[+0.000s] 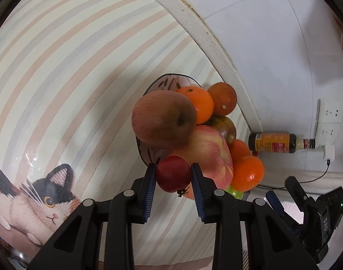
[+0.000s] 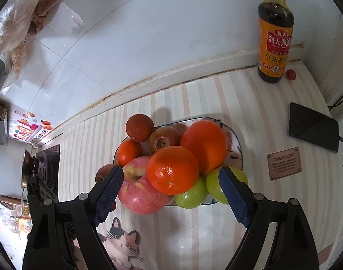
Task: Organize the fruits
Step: 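Open both tools to release the fruits on the plate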
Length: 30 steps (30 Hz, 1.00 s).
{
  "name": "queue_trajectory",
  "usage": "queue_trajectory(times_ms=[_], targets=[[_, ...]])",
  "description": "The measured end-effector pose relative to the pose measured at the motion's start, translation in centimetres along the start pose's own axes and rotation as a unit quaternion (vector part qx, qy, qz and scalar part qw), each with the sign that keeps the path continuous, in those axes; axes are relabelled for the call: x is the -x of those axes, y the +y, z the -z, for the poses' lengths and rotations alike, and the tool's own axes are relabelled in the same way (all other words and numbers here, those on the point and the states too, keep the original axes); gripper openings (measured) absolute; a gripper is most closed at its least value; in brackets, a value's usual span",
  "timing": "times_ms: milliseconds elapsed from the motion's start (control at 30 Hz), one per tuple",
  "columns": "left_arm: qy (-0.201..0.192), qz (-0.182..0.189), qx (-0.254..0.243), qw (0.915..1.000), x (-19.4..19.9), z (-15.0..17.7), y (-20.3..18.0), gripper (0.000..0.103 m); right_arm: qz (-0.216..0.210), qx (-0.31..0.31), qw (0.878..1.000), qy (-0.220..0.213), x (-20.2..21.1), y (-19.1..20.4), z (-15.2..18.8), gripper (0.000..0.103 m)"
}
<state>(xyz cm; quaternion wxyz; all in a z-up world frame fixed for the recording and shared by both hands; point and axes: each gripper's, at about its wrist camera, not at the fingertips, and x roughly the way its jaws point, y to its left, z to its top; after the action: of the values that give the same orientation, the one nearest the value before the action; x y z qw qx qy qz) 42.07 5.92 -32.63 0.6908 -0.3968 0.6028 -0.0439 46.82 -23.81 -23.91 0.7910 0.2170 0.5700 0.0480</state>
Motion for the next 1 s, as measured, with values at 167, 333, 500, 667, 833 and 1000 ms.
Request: queue_trajectory(times_ms=[167,333,500,667,833,1000], targets=[[-0.003,0.009,0.02,0.9998,-0.6,0.1,0.4,0.029,0.0,0.005,1.0,-0.009,0.8,0.0,-0.2,0.089],[-0.012,0.014,0.029,0.9994,-0.3,0.0,0.5,0.029,0.0,0.009,1.0,-0.011,1.2,0.0,0.1,0.089],[-0.012,0.013,0.04,0.999,-0.5,0.0,1.2,0.035,-0.002,0.013,1.0,-0.01,1.1,0.1,0.5,0.089],[-0.01,0.009,0.048,0.9987,-0.8,0.1,1.8,0.036,-0.005,0.016,1.0,-0.007,0.9,0.3,0.7,0.089],[-0.008,0.004,0.043,0.999,-0.9,-0.1,1.6,0.036,-0.008,0.015,1.0,-0.009,0.9,0.3,0.7,0.089],[0.001,-0.02,0.018,0.9996,-0.4,0.5,0.9,0.036,0.002,0.027,1.0,-0.014,1.4,0.6,1.0,0.089]])
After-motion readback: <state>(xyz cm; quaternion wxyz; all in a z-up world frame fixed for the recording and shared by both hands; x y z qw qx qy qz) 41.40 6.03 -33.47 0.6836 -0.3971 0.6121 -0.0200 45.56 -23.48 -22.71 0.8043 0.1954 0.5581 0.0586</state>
